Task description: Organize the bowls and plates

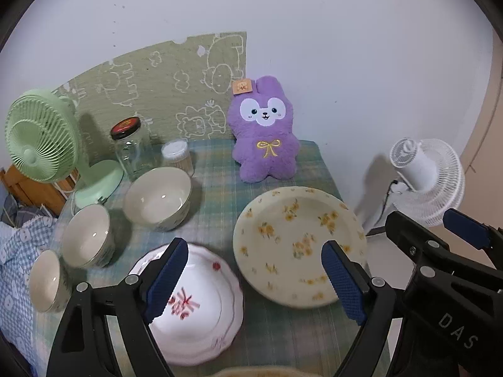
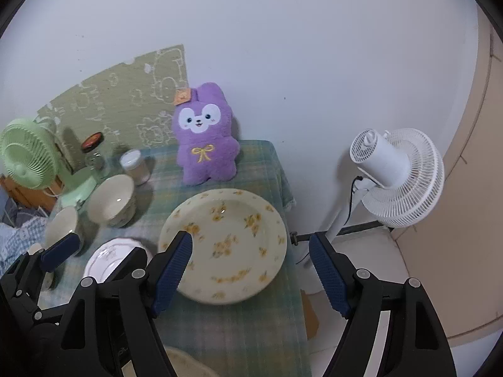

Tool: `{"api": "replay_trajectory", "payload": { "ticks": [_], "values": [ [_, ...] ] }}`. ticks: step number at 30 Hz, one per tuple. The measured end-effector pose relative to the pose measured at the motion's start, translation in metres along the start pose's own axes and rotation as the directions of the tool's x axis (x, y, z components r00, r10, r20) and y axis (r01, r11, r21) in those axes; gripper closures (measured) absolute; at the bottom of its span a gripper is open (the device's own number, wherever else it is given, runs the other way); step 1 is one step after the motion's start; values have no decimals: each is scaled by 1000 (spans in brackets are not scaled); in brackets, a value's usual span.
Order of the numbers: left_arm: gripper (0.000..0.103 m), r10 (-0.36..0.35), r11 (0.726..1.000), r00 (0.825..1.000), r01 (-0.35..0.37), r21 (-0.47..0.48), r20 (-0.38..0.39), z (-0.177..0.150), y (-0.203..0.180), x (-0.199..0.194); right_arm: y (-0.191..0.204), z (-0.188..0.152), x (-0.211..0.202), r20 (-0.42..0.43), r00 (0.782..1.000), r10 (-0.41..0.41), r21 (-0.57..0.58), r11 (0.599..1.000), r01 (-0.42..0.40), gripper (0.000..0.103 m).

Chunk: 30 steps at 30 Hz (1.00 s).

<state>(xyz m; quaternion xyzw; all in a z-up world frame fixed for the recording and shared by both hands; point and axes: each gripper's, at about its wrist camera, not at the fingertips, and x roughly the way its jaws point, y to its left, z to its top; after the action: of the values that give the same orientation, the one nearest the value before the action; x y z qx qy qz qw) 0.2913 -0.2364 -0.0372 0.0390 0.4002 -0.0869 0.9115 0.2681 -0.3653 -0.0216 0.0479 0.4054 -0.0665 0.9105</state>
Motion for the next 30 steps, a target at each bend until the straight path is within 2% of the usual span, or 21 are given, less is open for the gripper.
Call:
{"api": "replay_trajectory", "payload": {
  "ticks": [5,16,23,30],
  "values": [
    [15,7,1000,999,-8,-20,-48,10,-7,46,-8,8,44,-29,999,17,24,1000,-16,23],
    [19,65,998,990,-64,12,-128,11,-14,127,-16,5,132,-120,993,0,43,999,6,24],
    [24,79,997,978,-77,19,-192,4,-15,162,-17,-3,168,-170,985,-19,27,999,24,24],
    [32,78,997,971,-78,12,-224,-4,-15,177,-17,-11,186,-198,980,-10,41,999,19,24]
  ]
}}
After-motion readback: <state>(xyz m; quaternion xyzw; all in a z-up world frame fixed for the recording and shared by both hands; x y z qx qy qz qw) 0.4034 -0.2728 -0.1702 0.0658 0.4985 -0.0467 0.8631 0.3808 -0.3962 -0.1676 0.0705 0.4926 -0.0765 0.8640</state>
